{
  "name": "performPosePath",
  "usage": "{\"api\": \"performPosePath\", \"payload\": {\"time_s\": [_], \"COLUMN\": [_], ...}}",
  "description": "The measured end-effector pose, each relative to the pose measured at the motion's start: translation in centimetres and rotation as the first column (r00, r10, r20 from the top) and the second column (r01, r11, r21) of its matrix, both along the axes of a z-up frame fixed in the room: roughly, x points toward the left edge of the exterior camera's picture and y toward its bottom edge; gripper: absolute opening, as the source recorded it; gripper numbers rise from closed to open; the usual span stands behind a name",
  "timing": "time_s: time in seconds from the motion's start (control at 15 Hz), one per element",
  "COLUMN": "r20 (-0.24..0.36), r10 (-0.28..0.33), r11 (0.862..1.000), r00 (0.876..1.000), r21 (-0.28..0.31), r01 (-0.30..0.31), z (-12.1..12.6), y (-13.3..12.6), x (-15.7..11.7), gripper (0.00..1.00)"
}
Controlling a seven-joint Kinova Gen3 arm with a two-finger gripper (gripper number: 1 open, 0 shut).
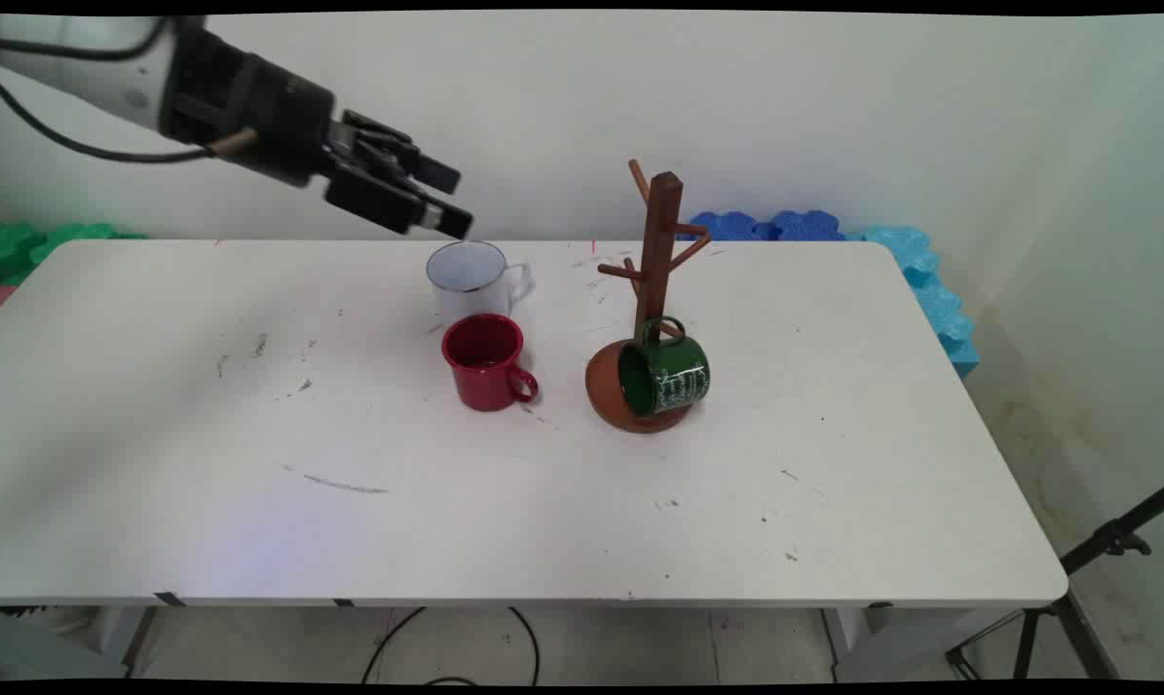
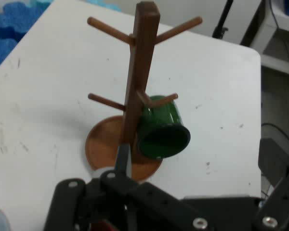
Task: Pick up the green mug from the rack
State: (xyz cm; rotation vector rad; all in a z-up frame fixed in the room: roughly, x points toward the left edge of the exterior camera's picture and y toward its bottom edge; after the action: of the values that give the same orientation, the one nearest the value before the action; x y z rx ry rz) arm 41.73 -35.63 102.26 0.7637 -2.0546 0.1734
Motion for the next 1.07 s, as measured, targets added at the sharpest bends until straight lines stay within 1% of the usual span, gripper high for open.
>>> {"api": "performPosePath", "payload": {"time_s": [0.2,0.4,0.67,1.07], "r20": [0.021,0.041,0.076,0.104], "r10": [0.018,0.032,0.058,0.079], "r11": [1.000,0.999,0.995,0.990], "r00": [1.000,0.999,0.995,0.991], "r21": [0.021,0.039,0.079,0.112], "r01": [-0.018,-0.034,-0.064,-0.091], "z": [-1.1,-2.3,-4.8,-8.1], "y": [0.1,0.2,0.6,0.2], "x": [-2.1,-3.7,-5.9,-8.4], "gripper": [1.00,1.00,1.00,1.00]}}
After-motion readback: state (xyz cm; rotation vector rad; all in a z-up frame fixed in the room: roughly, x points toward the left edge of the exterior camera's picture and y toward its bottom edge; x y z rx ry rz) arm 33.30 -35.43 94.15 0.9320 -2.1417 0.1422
